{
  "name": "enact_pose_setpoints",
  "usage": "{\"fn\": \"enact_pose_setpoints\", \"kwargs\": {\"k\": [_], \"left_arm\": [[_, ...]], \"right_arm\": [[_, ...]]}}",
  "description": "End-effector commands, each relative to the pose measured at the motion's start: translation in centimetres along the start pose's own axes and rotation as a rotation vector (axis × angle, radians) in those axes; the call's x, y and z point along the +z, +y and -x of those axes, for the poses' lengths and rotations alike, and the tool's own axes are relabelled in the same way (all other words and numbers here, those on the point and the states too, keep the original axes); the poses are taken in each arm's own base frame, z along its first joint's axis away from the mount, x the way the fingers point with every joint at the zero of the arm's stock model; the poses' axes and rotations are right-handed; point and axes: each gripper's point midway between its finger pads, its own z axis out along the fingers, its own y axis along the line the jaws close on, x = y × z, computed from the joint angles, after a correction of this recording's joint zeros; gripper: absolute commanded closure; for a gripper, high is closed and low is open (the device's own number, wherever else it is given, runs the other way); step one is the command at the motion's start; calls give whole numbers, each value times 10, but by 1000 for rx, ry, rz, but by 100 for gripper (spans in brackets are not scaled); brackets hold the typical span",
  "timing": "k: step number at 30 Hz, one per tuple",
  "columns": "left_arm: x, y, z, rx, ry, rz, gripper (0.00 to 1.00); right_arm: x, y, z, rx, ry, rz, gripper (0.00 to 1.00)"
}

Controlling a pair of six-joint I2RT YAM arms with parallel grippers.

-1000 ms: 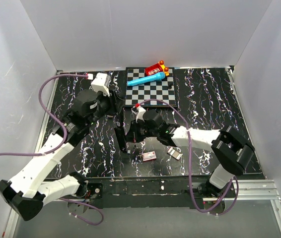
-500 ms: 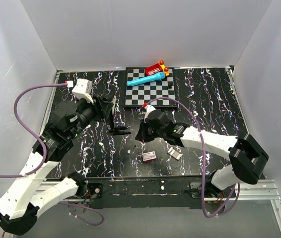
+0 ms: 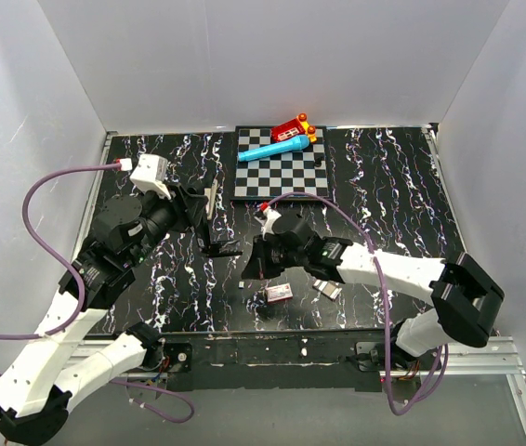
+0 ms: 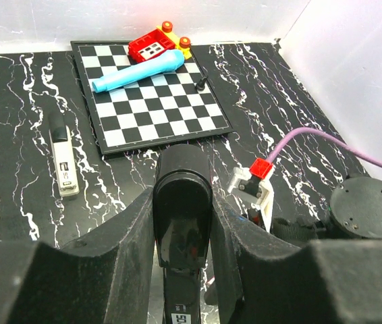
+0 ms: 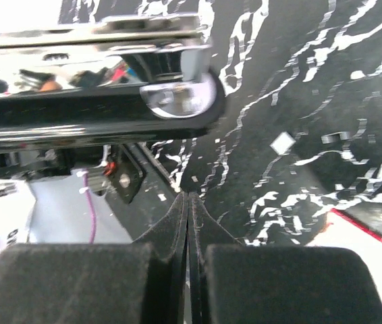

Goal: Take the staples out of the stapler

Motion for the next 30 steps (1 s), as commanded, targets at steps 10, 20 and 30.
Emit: {"fn": "enact_pose_setpoints", "kwargs": {"k": [10,20,30], "left_arm": [[-9,-18,21,-84,-81,-82,100],[-8,-32,4,-98,5,-159,100],[-8,-49,-22,-86,128,-260,100]], "right_arm": [[15,48,16,57,-77,120,99],[-8,31,54,-48,-230,-48,99],[-39,26,89,-172,-343,-150,99]]}}
